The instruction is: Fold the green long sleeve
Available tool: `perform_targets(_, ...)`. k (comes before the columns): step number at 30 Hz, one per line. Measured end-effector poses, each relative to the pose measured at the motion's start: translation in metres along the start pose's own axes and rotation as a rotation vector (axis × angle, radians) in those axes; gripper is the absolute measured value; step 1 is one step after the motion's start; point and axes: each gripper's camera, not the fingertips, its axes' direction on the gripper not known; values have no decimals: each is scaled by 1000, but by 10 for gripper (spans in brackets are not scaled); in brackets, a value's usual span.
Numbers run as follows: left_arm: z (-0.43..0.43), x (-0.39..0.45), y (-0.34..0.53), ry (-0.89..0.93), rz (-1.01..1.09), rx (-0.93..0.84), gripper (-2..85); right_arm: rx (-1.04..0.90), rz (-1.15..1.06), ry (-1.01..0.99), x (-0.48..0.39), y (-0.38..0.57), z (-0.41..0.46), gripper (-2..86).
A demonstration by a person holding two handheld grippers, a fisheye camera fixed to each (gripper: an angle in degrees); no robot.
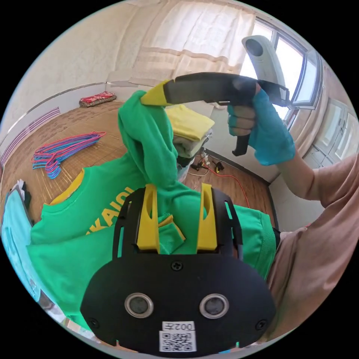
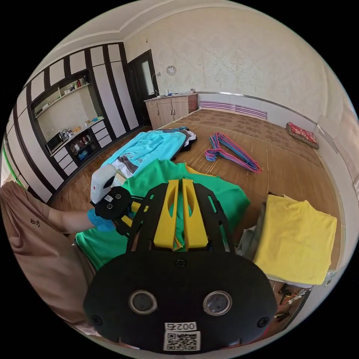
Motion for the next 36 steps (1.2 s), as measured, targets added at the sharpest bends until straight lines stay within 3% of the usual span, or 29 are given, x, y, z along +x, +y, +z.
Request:
perform_targets(5, -36, -27, 36, -84, -146, 70, 48, -29, -17, -51, -17, -14, 52, 19)
perform_targets(8, -40, -42, 54, -89, -226, 0, 24, -108, -37, -86, -22, -17, 83, 61)
perform_targets(14, -43, -53, 89, -186, -348, -134, 17, -268, -41, -127, -27, -7, 123, 99)
perform_targets(20, -54, -59, 109, -210, -461, -156, 20, -348, -30, -107, -27, -8, 148, 115)
perform_targets(31, -85, -53, 130, -363, -510, -155, 33, -439, 54, -178, -36, -41, 222, 134)
perform_targets(36, -91, -43, 137, -328, -443, -139, 66, -432, 73, -181, -40, -52, 232, 92)
